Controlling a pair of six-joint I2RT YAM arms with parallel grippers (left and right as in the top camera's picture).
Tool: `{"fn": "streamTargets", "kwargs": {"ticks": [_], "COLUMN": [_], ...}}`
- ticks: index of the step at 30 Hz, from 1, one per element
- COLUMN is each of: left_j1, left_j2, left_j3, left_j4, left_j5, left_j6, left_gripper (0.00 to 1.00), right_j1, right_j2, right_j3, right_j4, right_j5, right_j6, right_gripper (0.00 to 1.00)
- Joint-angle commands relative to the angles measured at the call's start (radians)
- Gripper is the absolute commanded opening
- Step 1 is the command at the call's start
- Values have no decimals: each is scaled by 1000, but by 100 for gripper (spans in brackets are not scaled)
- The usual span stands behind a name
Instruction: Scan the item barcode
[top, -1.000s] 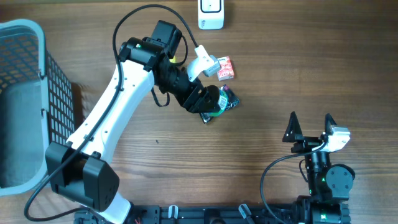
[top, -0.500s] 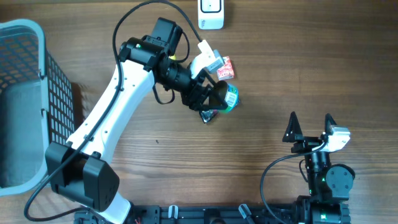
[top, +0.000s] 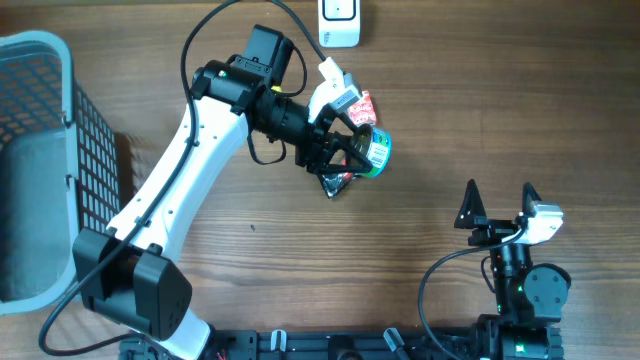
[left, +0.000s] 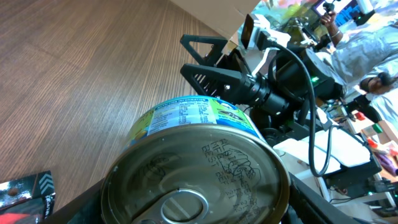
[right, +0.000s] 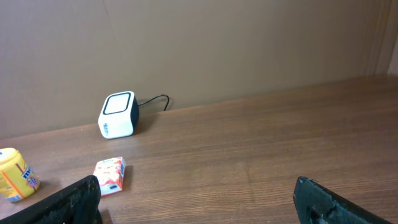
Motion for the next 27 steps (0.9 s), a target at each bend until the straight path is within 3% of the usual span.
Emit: {"fn": "streamTargets", "kwargs": {"ticks": [1, 22, 27], "left_j1": [-3, -3, -3], "left_j2": [-5, -5, -5], "left_j3": [11, 11, 10], "left_j4": [3, 27, 31], "left_j5": [52, 52, -5], "left_j6": [23, 53, 40], "left_gripper": [59, 59, 57], "right_j1": [5, 5, 5], "right_j2": [2, 2, 2], "right_j3": [-1, -1, -1], "right_j4": [3, 3, 3], "right_j5": [0, 0, 0], "right_j6": [7, 6, 6], "right_gripper": [100, 100, 99]}}
